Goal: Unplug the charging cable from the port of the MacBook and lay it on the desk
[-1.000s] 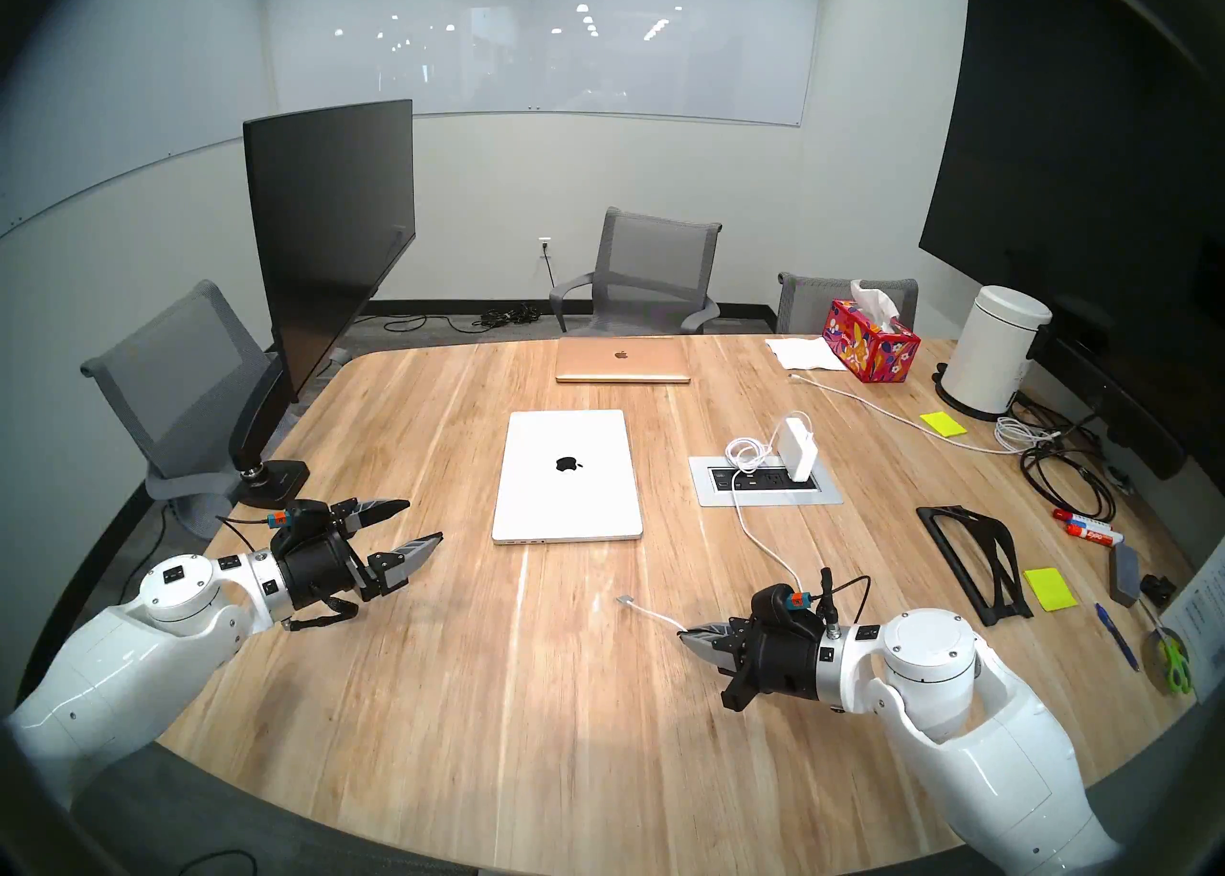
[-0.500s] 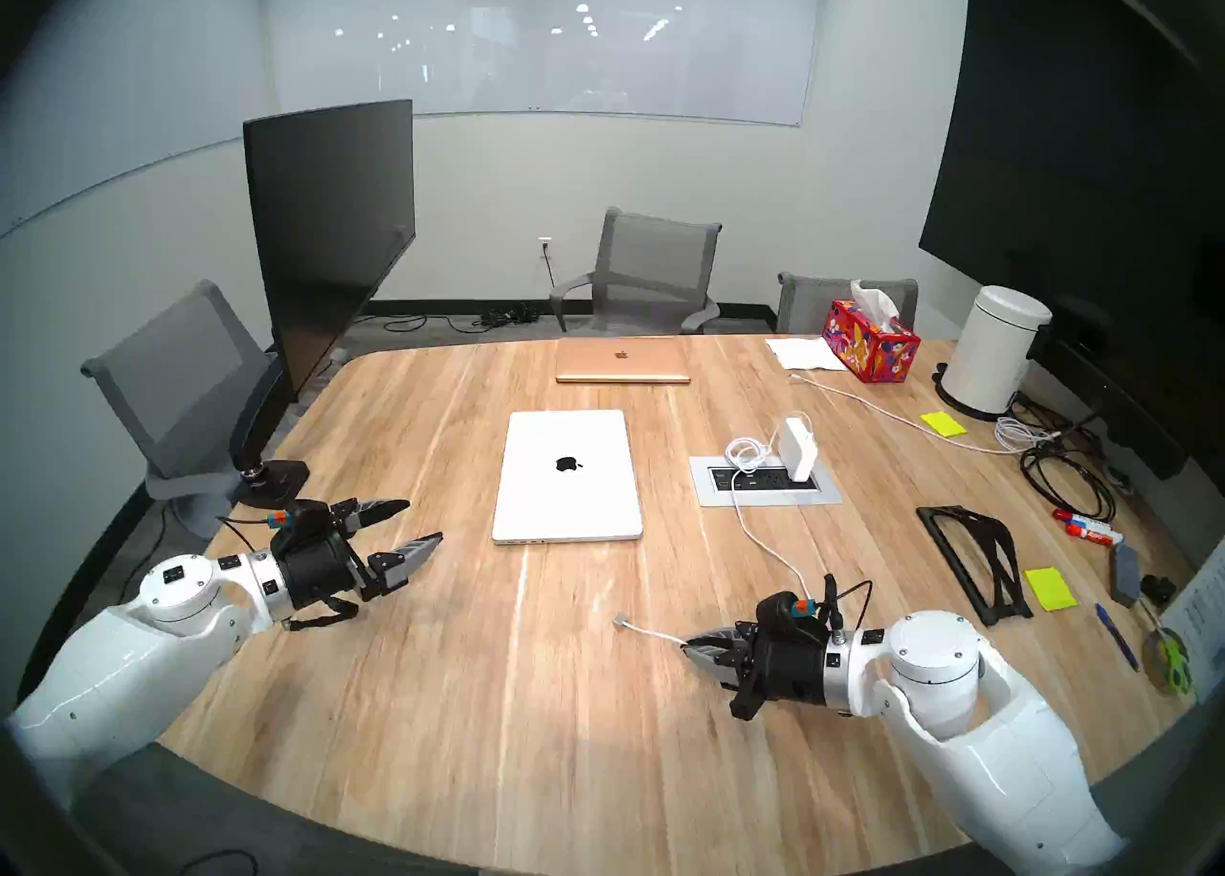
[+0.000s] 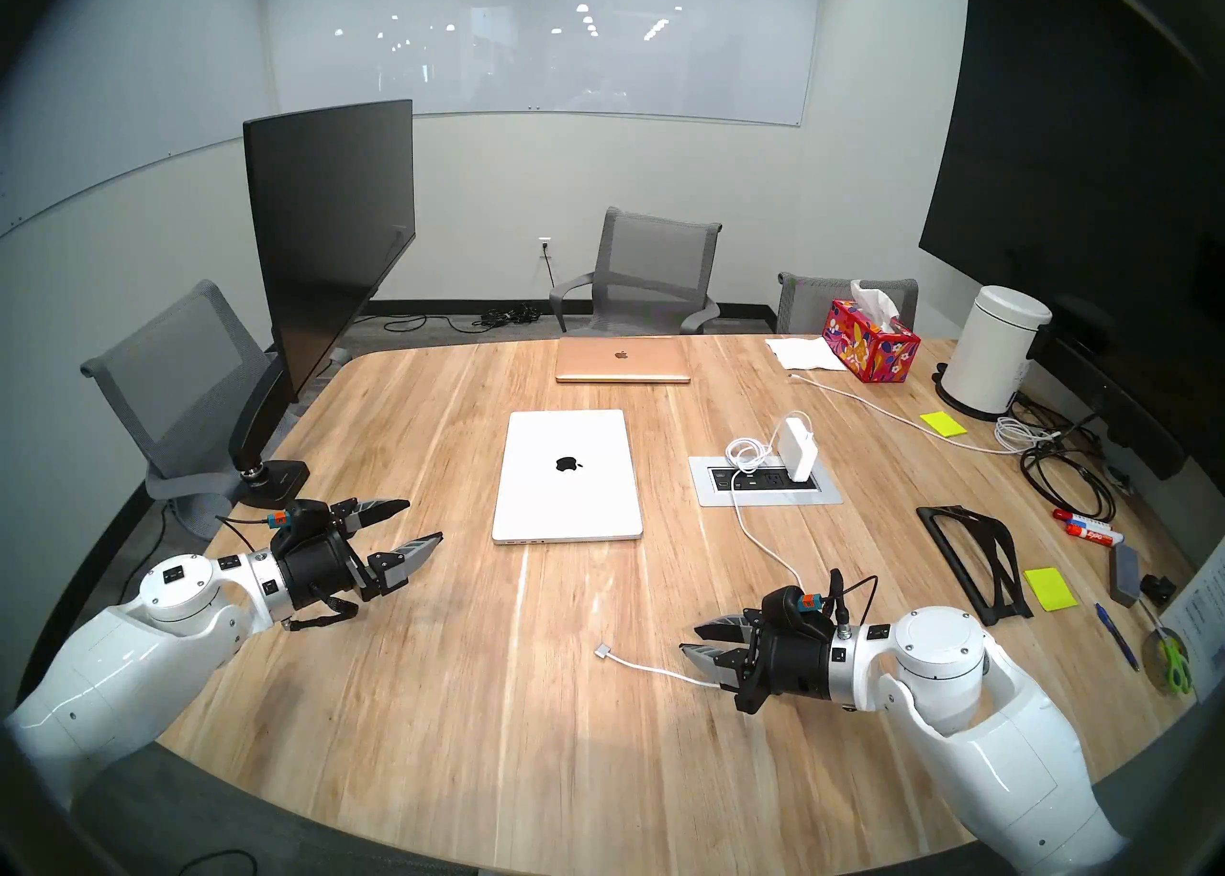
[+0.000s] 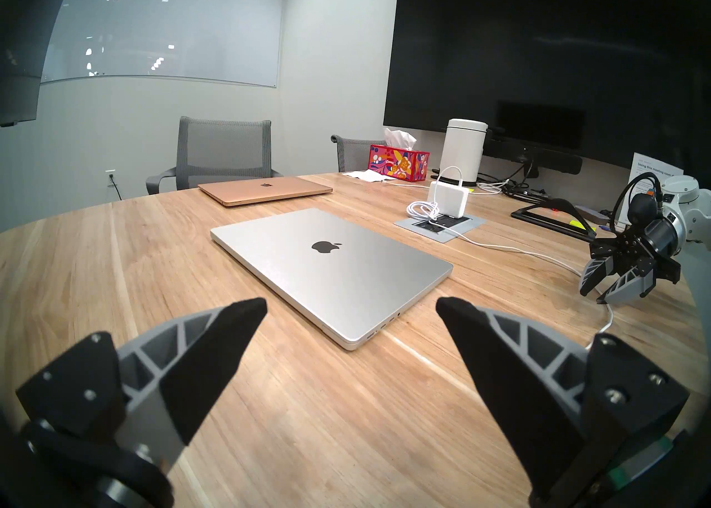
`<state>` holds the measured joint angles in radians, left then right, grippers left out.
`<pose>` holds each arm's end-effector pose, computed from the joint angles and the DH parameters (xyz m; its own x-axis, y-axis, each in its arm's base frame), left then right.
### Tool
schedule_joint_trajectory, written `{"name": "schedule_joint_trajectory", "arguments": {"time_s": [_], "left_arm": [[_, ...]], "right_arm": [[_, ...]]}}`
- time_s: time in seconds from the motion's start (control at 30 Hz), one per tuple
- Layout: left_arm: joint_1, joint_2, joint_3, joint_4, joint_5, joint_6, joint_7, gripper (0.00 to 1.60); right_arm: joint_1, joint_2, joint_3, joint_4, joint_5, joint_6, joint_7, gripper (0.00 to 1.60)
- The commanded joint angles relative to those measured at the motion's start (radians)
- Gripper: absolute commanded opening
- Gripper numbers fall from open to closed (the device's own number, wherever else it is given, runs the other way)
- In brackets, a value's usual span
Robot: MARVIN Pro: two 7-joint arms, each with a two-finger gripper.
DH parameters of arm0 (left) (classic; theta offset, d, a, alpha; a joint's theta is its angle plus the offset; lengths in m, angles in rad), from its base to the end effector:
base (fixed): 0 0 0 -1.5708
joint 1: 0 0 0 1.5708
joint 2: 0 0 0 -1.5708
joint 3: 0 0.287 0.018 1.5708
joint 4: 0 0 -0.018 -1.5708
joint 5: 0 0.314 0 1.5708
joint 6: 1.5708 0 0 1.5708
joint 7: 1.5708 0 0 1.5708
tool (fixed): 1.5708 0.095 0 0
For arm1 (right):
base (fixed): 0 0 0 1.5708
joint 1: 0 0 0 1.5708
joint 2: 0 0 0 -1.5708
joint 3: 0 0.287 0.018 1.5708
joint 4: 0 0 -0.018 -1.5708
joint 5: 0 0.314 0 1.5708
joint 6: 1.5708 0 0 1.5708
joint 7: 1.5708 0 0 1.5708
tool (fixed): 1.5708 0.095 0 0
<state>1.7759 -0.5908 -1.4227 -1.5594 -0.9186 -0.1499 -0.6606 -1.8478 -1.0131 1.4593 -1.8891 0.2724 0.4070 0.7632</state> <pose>0.3462 0.1649 -0.2909 0.1789 -0.0551 0.9823 -0.6726 -0.7355 0.0812 0.2985 -0.0070 -0.3183 0.3789 0.3112 0.8716 0.8026 -0.5794 -0.1420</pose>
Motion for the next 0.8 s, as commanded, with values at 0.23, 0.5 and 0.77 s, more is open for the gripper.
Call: {"name": "schedule_joint_trajectory", "arguments": {"time_s": [0.23,0.5,0.77], "left_arm": [[-0.004,0.001,-0.008,-0.007,-0.002,-0.005,0.002,1.6],[-0.004,0.001,-0.008,-0.007,-0.002,-0.005,0.002,1.6],[-0.004,0.001,-0.007,-0.007,-0.003,-0.006,0.002,1.6]], "right_arm": [[0.019,-0.036,0.121,-0.049,0.063,-0.006,-0.022,1.02],[0.014,-0.128,0.174,-0.045,0.095,-0.037,-0.106,1.43],[0.003,-0.226,0.192,-0.038,0.097,-0.121,-0.223,1.56]]}}
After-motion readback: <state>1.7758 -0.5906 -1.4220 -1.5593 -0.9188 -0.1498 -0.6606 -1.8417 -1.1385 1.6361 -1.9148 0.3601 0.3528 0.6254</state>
